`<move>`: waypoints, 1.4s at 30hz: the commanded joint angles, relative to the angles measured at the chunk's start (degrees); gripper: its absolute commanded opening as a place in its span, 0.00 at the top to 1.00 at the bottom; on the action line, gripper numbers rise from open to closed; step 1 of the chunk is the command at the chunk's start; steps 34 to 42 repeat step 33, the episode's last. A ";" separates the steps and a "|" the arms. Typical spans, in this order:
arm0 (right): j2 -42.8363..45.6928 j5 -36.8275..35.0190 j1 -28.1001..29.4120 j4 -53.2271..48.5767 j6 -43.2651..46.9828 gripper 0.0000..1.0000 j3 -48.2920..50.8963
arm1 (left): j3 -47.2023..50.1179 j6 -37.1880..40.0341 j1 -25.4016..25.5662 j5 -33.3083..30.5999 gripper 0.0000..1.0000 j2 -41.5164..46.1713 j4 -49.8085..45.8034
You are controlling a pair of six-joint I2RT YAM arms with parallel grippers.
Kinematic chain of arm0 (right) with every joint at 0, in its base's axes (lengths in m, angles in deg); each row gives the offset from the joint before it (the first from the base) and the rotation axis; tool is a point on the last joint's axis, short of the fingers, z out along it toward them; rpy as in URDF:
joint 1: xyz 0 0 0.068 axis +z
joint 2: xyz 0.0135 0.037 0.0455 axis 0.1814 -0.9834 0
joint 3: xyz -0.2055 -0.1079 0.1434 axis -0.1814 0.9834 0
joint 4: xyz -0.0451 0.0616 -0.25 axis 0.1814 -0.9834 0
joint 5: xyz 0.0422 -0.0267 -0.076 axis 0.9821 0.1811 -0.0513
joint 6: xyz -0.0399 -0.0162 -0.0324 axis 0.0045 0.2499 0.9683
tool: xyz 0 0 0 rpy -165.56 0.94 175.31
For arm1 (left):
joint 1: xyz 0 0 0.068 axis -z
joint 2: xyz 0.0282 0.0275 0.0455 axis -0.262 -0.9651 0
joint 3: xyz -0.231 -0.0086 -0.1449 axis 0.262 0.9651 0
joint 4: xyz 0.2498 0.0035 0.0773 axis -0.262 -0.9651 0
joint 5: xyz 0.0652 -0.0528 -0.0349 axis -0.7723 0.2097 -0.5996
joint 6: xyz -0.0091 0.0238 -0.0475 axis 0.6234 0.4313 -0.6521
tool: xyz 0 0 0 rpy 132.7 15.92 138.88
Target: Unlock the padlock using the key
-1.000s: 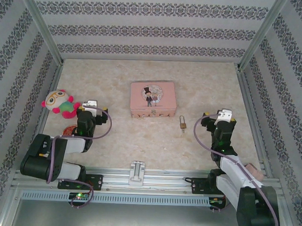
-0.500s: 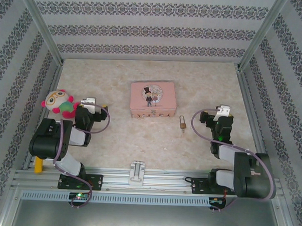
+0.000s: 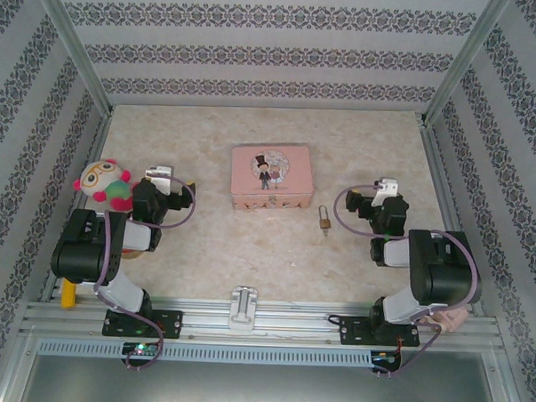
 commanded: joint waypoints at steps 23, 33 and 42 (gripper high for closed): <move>0.42 12.29 -0.22 -0.06 3.88 0.02 -1.47 | -0.26 -0.67 -0.92 0.70 0.01 0.52 -0.93; 0.42 11.41 -0.22 -0.24 3.51 0.02 -1.45 | -0.26 -1.16 -0.85 -0.93 0.01 0.52 -1.04; 0.42 11.41 -0.22 -0.24 3.51 0.02 -1.45 | -0.26 -1.16 -0.85 -0.93 0.01 0.52 -1.04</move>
